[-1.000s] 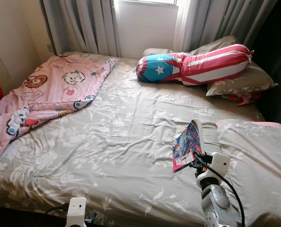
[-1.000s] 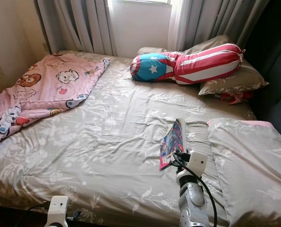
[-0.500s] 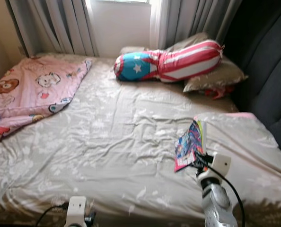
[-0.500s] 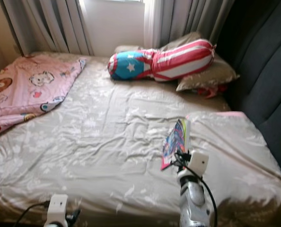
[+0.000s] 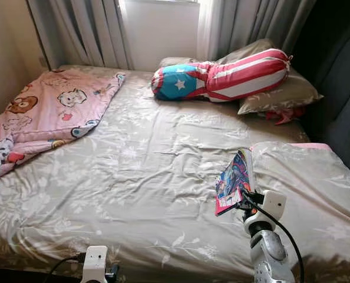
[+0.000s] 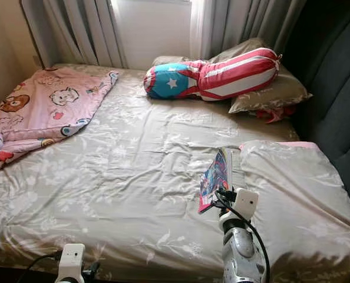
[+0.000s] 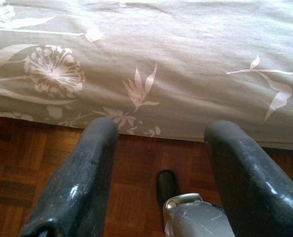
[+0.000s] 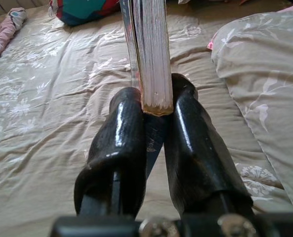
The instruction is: Clean up the room
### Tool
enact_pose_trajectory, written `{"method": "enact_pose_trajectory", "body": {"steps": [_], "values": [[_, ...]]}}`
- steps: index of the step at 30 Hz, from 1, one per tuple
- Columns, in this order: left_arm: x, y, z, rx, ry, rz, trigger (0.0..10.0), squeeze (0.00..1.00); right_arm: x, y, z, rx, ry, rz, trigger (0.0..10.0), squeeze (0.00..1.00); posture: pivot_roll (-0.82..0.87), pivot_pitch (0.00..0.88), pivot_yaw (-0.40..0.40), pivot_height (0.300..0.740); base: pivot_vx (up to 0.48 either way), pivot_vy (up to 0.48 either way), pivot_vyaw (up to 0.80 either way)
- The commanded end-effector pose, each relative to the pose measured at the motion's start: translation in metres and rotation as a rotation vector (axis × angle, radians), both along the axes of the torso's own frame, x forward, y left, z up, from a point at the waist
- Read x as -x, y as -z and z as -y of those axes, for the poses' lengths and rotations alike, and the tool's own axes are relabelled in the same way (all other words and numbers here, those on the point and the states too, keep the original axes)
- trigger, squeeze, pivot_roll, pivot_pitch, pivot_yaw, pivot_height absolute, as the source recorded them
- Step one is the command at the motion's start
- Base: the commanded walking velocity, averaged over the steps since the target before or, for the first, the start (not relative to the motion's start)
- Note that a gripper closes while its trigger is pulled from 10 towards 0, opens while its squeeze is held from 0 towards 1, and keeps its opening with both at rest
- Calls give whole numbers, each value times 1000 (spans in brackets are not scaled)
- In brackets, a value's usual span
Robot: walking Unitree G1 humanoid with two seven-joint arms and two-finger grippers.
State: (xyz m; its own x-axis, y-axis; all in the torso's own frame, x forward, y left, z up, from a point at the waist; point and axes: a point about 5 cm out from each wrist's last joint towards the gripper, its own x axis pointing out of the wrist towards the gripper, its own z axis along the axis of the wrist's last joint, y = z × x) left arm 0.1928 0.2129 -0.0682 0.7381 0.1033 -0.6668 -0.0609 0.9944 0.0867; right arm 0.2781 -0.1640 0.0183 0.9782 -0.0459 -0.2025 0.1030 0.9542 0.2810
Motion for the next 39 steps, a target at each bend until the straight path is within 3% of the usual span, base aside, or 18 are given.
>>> {"method": "enact_pose_trajectory", "body": {"steps": [1,25,32,37,39], "values": [[4,3,-1,0,6,-24,10000,0,-6,-9,0,6,2,48,10000,0,10,0,-72,740,0,0,0],[-2,-1,2,-4,18,1,10000,0,-6,-8,-1,5,-17,38,10000,0,7,0,-76,740,202,0,0],[-22,-15,0,9,-8,104,10000,0,-5,-8,-3,-3,-30,38,10000,0,0,0,-74,740,0,0,0],[-42,-31,-1,29,-12,228,10000,0,-5,-9,-3,-3,-32,43,10000,0,0,0,-71,740,0,0,0],[-53,-44,1,34,9,319,10000,0,-4,-8,-4,-4,-32,41,10000,0,-2,0,-71,740,0,0,0]]}}
